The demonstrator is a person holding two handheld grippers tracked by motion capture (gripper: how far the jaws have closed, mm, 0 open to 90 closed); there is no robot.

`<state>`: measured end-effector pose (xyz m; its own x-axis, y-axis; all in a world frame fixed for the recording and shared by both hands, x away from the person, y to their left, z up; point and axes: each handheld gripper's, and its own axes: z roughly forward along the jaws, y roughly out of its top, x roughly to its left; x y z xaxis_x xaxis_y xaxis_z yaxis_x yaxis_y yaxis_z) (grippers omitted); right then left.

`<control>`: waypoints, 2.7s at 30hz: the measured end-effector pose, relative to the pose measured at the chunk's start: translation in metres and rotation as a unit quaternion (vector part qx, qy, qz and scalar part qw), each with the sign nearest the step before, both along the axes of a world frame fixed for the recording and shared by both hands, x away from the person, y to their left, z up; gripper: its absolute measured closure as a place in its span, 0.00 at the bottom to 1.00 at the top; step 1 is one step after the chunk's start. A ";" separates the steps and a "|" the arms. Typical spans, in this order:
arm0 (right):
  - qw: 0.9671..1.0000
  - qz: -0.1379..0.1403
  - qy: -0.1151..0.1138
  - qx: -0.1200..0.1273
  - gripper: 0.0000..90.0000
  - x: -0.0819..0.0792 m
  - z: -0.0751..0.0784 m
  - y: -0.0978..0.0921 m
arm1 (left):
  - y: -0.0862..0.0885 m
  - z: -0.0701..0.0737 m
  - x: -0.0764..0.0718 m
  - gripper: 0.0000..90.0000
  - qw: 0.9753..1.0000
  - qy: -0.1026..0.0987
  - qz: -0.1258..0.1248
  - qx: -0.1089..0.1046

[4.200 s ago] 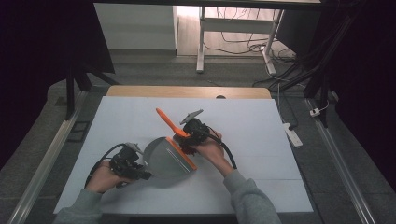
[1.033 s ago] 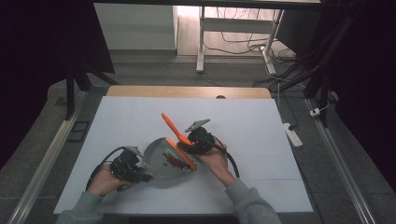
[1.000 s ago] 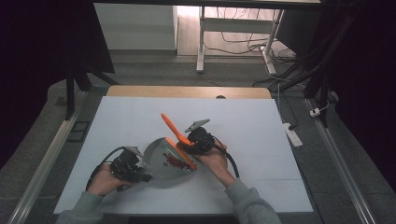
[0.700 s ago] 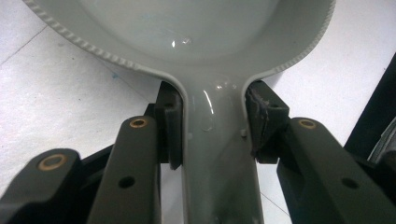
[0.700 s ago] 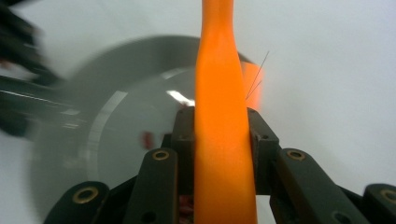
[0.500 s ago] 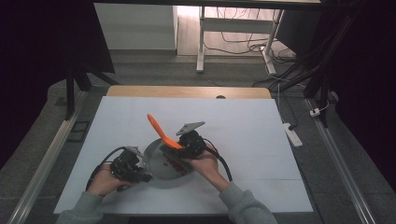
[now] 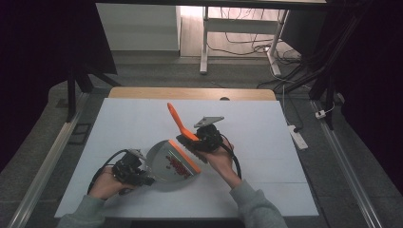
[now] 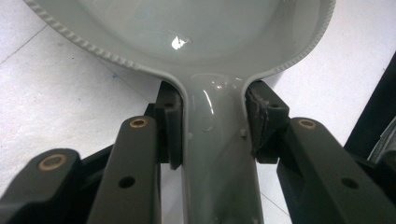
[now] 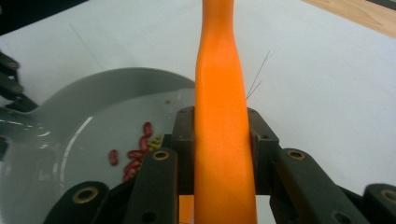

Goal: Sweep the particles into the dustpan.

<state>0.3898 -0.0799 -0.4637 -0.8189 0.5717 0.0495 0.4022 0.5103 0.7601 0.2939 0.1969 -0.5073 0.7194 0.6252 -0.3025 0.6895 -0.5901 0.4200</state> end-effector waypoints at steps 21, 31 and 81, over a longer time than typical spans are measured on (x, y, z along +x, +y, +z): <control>0.998 -0.023 0.024 -0.051 0.79 0.017 -0.024 -0.007 | -0.002 -0.001 0.000 0.68 1.000 -0.002 0.000 0.002; 0.999 0.033 0.028 -0.033 0.79 -0.005 -0.025 0.021 | -0.003 -0.002 0.000 0.68 1.000 -0.002 0.000 0.004; 1.000 0.002 -0.007 0.026 0.79 -0.005 0.014 -0.032 | 0.010 -0.006 -0.008 0.68 0.997 -0.036 0.044 -0.043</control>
<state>0.3847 -0.1116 -0.4501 -0.8217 0.5659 0.0677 0.3893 0.4705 0.7919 0.2856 0.2068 -0.5133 0.6844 0.6610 -0.3078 0.7035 -0.4876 0.5170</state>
